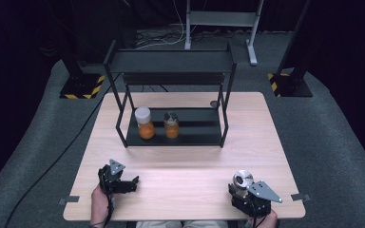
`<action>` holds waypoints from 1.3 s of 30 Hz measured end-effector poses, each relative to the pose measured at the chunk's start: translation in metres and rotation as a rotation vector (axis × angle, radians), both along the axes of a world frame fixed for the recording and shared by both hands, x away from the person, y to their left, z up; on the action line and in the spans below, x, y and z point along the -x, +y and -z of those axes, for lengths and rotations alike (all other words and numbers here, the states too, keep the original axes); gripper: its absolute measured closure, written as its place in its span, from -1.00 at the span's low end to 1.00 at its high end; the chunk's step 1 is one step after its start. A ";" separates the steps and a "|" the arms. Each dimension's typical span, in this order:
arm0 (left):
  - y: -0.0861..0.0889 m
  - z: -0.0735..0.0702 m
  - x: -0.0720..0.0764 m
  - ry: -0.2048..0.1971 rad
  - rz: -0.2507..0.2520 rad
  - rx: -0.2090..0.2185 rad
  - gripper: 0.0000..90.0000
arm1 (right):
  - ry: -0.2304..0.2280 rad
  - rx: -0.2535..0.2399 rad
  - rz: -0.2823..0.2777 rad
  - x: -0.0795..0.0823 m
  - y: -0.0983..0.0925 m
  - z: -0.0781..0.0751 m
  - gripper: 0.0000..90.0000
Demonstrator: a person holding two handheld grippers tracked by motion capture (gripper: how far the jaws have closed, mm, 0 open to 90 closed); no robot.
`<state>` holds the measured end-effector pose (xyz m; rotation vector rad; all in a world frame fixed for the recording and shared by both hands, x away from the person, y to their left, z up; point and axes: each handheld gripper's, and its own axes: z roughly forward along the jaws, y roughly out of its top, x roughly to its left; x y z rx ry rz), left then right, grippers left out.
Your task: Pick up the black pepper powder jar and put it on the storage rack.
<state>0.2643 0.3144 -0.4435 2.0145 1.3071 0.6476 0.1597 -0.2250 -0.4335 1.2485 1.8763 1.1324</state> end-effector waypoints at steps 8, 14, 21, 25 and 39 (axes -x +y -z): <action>0.000 0.000 0.000 0.000 0.000 0.000 -0.98 | 0.002 0.004 -0.013 -0.002 0.003 -0.001 -0.33; 0.000 0.000 0.000 0.000 0.000 -0.001 -0.98 | -0.003 0.007 -0.024 -0.003 0.005 -0.002 -0.33; 0.000 0.000 0.000 -0.001 0.000 -0.001 -0.98 | -0.003 0.006 -0.032 -0.004 0.007 -0.003 -0.33; 0.000 0.000 0.000 -0.001 0.000 -0.001 -0.98 | -0.004 0.006 -0.037 -0.005 0.008 -0.003 -0.33; 0.000 0.000 0.000 0.000 0.000 -0.001 -0.98 | -0.003 0.016 -0.059 -0.010 0.015 -0.005 -0.33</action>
